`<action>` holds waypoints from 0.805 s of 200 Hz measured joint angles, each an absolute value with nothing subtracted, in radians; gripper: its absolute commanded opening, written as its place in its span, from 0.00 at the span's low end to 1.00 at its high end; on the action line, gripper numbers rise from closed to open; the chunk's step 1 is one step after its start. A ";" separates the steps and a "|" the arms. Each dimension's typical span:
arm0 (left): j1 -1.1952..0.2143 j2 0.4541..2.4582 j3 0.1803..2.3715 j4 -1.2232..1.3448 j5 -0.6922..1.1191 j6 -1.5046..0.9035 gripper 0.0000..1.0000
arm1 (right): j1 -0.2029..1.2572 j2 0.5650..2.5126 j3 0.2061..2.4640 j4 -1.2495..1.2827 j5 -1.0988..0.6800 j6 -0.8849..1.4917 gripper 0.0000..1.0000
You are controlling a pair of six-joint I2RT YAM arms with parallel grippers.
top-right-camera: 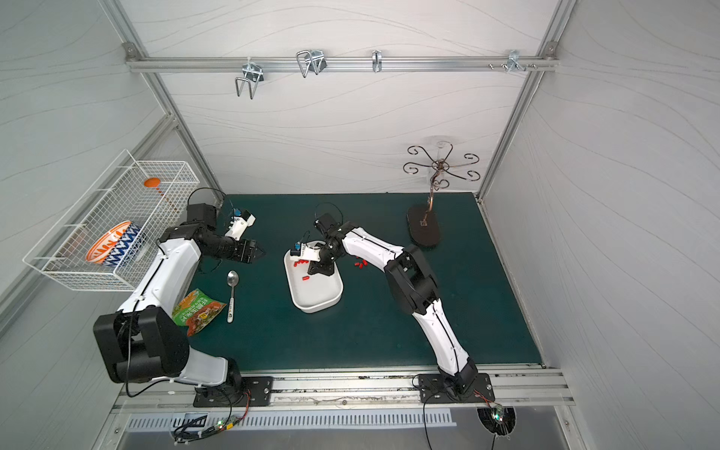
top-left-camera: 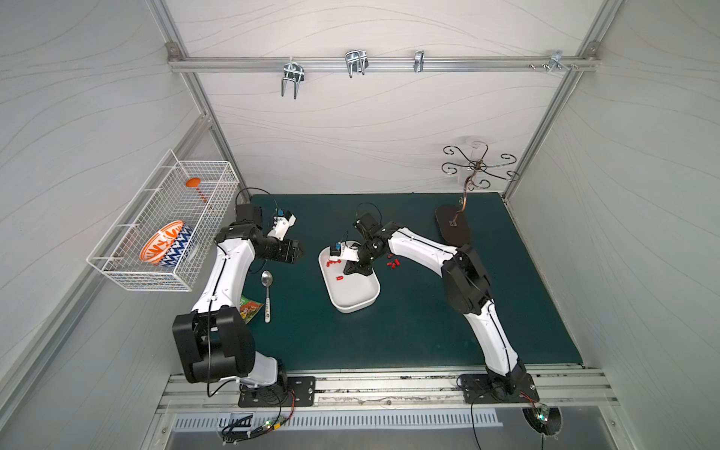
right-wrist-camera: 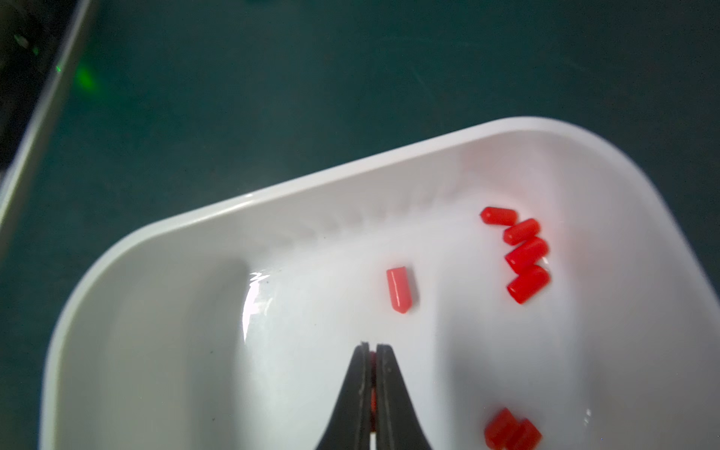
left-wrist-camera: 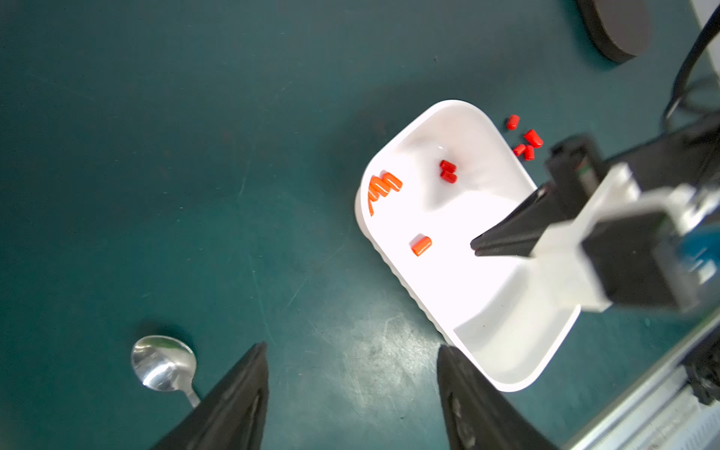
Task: Take the screw protection sleeves out of the storage box
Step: Pick up the screw protection sleeve from the storage box, then place the screw protection sleeve at the center of the board.
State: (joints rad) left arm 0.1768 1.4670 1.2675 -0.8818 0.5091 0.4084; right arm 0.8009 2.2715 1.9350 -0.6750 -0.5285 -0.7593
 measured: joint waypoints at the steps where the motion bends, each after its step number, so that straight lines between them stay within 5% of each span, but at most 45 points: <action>1: 0.177 1.467 1.267 -0.882 0.511 0.411 0.74 | 0.798 2.268 1.936 -0.677 -0.534 -0.755 0.07; 80: 0.094 1.484 1.245 -0.921 0.690 0.535 0.87 | 0.620 1.983 1.747 -0.749 -0.682 -0.627 0.08; 161: -0.183 1.487 1.158 -0.812 0.621 0.576 0.97 | 0.471 2.022 1.528 -0.674 -0.356 -0.460 0.13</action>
